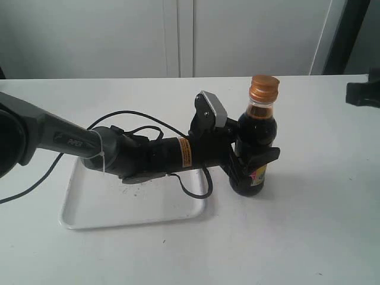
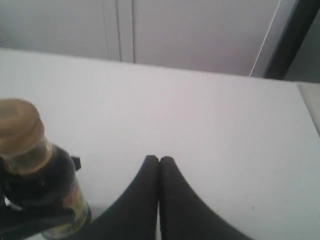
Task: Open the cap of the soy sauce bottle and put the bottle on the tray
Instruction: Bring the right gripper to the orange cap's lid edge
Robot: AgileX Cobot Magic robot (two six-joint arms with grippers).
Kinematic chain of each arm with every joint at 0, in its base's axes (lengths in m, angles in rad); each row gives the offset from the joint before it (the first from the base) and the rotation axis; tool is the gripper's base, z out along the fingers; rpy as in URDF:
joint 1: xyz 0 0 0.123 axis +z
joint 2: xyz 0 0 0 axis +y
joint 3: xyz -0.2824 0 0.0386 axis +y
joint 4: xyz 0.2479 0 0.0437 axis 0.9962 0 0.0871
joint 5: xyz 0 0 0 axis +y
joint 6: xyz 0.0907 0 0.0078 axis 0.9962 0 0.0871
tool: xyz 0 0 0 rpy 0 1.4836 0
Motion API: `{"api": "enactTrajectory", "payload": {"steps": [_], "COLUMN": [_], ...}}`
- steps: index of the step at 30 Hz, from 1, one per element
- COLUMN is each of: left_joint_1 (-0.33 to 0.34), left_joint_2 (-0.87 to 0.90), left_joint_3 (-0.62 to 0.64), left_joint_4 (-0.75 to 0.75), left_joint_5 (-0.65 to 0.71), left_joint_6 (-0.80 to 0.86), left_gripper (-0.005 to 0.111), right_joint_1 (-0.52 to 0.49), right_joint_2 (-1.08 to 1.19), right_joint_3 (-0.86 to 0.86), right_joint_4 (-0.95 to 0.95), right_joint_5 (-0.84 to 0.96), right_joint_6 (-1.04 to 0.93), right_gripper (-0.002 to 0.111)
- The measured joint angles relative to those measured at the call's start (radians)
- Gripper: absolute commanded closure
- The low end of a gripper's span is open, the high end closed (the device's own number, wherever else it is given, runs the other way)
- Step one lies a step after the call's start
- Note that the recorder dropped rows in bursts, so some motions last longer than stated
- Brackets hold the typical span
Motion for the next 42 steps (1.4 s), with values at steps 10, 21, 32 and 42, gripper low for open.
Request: {"api": "enactTrajectory", "payload": {"steps": [10,21,32,42], "left_joint_1": [0.000,0.000,0.000,0.000], "left_joint_2": [0.000,0.000,0.000,0.000], "left_joint_3": [0.000,-0.002,-0.003,-0.005], "left_joint_4": [0.004,0.014,0.020,0.015], "left_joint_5": [0.000,0.000,0.000,0.006], "left_joint_6": [0.000,0.000,-0.002,-0.006], "left_gripper": [0.106,0.106,0.106,0.106], "right_joint_1": [-0.005,-0.190,-0.215,-0.215], "right_joint_2": [0.279,0.488,0.583,0.585], "right_joint_3": [-0.274,-0.408,-0.360,-0.356], "right_joint_4": [0.419,0.915,1.234,1.270], "right_joint_5": [0.406,0.792,0.861,0.817], "right_joint_6": [-0.510,-0.904,-1.023,-1.027], "right_gripper": [0.108,0.108,0.108,0.108]}}
